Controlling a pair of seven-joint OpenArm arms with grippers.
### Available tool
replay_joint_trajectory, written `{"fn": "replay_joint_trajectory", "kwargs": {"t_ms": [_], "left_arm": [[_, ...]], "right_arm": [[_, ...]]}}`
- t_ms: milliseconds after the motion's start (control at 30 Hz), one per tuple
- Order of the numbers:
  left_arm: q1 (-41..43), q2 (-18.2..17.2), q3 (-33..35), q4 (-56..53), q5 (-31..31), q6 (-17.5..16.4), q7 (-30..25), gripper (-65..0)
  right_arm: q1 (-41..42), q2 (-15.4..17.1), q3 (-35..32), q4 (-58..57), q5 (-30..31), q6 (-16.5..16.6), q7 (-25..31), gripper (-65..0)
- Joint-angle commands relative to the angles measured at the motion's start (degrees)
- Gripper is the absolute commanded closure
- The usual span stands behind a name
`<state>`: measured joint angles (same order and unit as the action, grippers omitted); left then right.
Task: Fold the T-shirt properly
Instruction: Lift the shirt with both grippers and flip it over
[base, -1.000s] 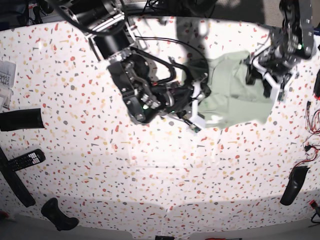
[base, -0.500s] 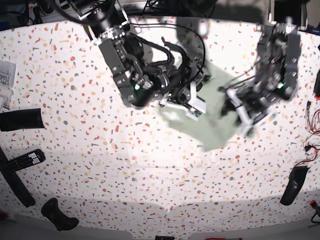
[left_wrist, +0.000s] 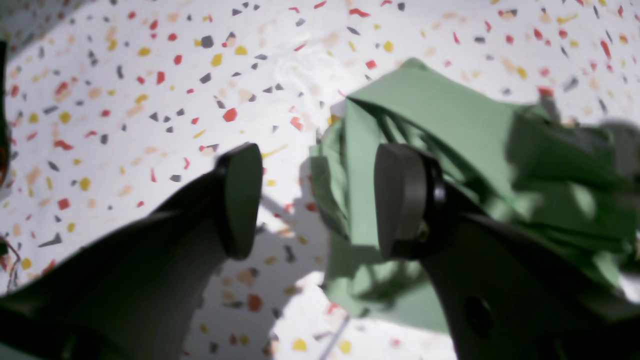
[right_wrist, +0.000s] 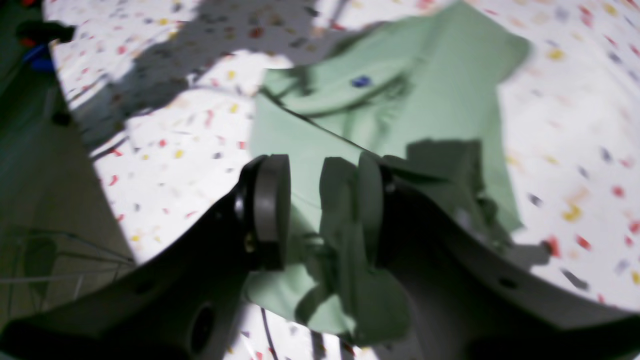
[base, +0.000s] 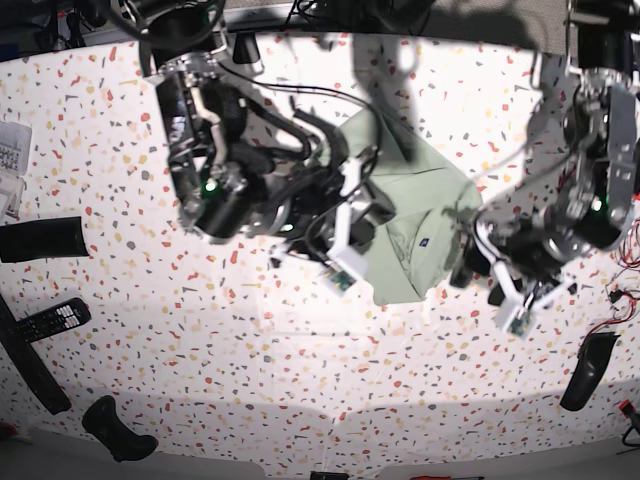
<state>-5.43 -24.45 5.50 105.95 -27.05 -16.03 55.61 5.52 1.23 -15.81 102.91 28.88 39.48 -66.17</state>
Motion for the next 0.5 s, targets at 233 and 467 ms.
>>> {"fn": "replay_joint_trajectory", "kwargs": {"t_ms": [233,467], "left_arm": [[13.8,1.8,-0.3,15.4,-1.1,-0.1,-1.7,-33.0],[21.9,8.4,-0.2,15.2,0.2,-0.5,-10.3,-33.0]], "right_arm": [[1.1,5.1,4.2,0.9,1.2,0.5,1.2,-22.1],[1.1,6.2,4.2,-2.7,-5.6,0.5,8.0,-22.1]]}}
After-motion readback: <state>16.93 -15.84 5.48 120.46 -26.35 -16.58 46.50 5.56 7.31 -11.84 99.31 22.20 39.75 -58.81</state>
